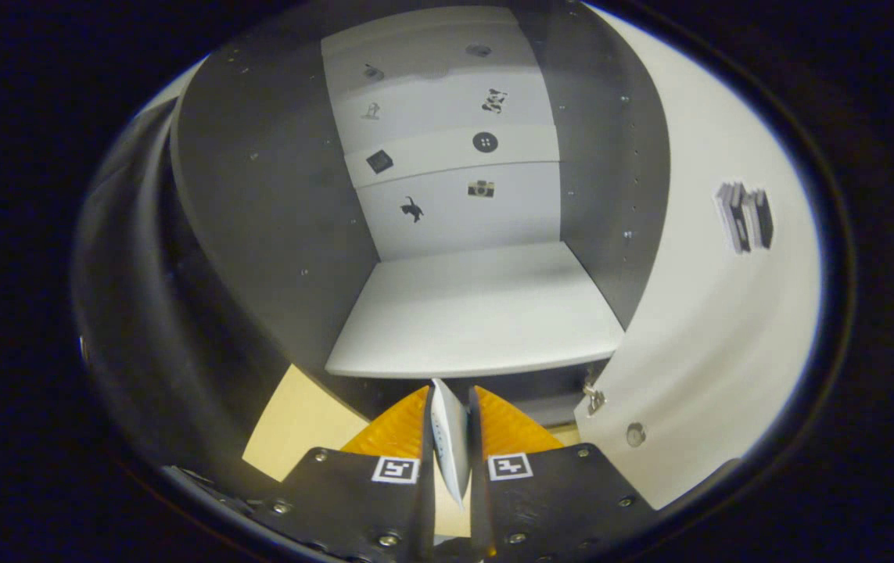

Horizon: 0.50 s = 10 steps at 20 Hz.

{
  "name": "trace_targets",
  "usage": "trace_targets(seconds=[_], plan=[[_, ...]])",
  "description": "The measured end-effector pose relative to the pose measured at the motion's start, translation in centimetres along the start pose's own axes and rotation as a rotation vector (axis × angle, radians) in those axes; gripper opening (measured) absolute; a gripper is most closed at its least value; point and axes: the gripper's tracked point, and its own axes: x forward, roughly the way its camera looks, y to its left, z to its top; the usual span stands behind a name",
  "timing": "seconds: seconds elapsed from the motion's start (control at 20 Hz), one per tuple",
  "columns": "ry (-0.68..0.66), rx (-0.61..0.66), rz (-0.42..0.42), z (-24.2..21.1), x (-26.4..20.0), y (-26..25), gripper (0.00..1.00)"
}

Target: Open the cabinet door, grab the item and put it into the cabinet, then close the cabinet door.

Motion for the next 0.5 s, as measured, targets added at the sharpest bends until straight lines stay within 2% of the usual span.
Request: trace_targets(seconds=[0.2, 0.5], plan=[[0.002, -0.009, -0.016, 2.6, 1.8, -0.1, 0.18], [0.074, -0.059, -0.069, 4.4, 6.0, -1.6, 0.18]])
